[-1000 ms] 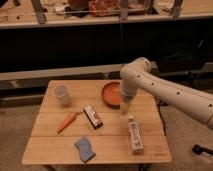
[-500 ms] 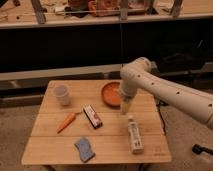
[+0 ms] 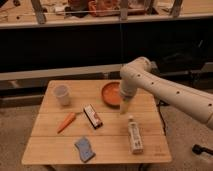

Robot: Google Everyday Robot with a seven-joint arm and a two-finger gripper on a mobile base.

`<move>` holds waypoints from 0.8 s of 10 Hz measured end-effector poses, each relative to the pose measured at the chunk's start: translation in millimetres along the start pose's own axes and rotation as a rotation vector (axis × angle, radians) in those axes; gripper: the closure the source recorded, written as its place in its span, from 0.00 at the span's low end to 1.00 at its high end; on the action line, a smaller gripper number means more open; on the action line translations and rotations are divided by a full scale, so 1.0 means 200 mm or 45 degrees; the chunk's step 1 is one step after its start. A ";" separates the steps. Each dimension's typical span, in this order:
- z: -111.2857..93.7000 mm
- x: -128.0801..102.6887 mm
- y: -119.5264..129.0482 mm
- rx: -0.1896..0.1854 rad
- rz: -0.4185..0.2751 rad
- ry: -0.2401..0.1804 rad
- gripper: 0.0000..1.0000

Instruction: Move the arm in a circular motion

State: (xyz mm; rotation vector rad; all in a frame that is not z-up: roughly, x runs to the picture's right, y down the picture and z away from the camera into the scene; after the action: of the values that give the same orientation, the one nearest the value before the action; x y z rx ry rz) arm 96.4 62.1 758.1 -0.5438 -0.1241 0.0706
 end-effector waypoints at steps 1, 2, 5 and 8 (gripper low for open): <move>-0.01 0.03 0.02 0.002 0.022 -0.001 0.20; -0.05 0.09 0.06 0.005 0.056 -0.004 0.20; -0.18 0.23 0.30 -0.008 0.110 -0.020 0.20; -0.21 0.15 0.41 -0.044 0.083 -0.029 0.20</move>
State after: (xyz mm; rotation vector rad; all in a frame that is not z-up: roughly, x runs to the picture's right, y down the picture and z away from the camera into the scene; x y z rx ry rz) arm 128.4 114.2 682.5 -0.5815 -0.1297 0.1381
